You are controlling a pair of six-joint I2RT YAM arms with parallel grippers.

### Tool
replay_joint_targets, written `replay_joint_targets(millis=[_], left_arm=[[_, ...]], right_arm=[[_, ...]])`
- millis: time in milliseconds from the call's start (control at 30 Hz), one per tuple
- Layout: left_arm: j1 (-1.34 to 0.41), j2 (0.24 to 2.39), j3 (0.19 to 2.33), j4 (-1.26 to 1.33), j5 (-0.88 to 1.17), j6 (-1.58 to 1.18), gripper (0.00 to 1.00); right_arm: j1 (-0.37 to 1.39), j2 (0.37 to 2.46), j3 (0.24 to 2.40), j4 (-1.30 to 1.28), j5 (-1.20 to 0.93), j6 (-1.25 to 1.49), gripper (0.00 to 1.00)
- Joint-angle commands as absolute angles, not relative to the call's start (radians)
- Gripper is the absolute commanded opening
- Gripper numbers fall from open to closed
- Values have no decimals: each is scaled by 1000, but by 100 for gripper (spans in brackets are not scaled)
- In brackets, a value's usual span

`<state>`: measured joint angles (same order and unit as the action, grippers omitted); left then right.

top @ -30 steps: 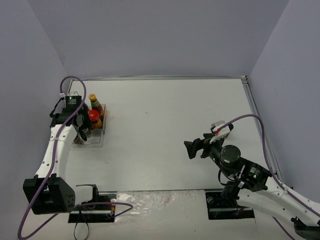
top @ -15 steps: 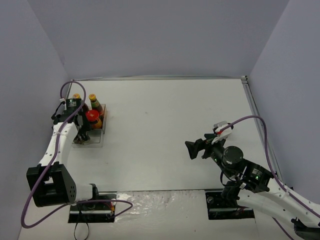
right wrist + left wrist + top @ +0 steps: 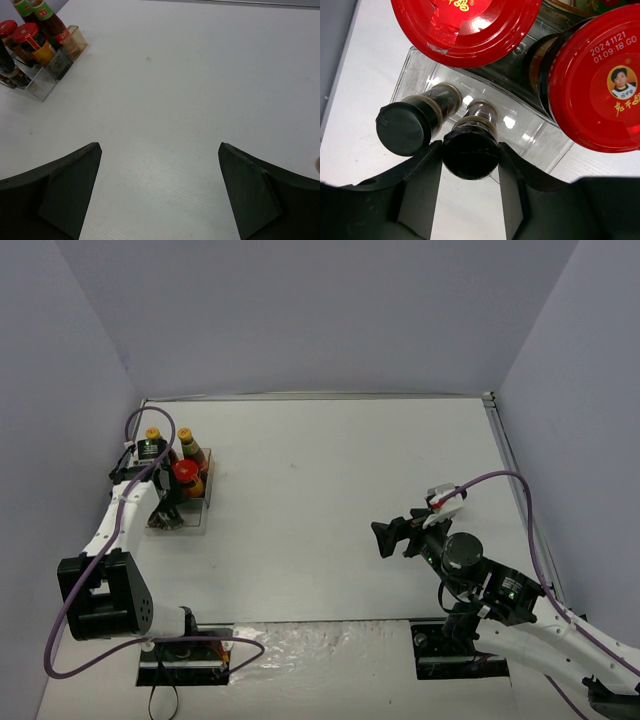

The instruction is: Organize the condiment bottles

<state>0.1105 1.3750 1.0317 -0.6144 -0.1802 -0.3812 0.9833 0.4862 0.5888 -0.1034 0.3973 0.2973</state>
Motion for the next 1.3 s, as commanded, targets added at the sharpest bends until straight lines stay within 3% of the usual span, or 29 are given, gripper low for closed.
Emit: replay_joint_targets(millis=[0, 100, 233, 333, 600, 667, 900, 1267], left_arm=[[118, 1346, 1043, -601, -190, -404, 42], [118, 1318, 1045, -618, -187, -408, 58], [118, 1259, 1045, -638, -184, -416, 88], [118, 1210, 1045, -659, -180, -417, 96], [106, 1070, 1040, -686, -57, -411, 97], [84, 1037, 1040, -688, -23, -403, 97], [-152, 974, 1017, -608, 29, -282, 97], [-223, 894, 907, -480, 181, -232, 97]], right_arm=[[982, 511, 604, -55, 489, 340, 100], [982, 520, 626, -89, 561, 391, 100], [982, 553, 684, -206, 688, 482, 100], [982, 589, 757, -293, 810, 554, 100], [950, 700, 880, -533, 1053, 733, 100], [859, 717, 890, -545, 1037, 728, 99], [576, 843, 912, -473, 813, 593, 100], [69, 1006, 833, -220, 306, 437, 100]])
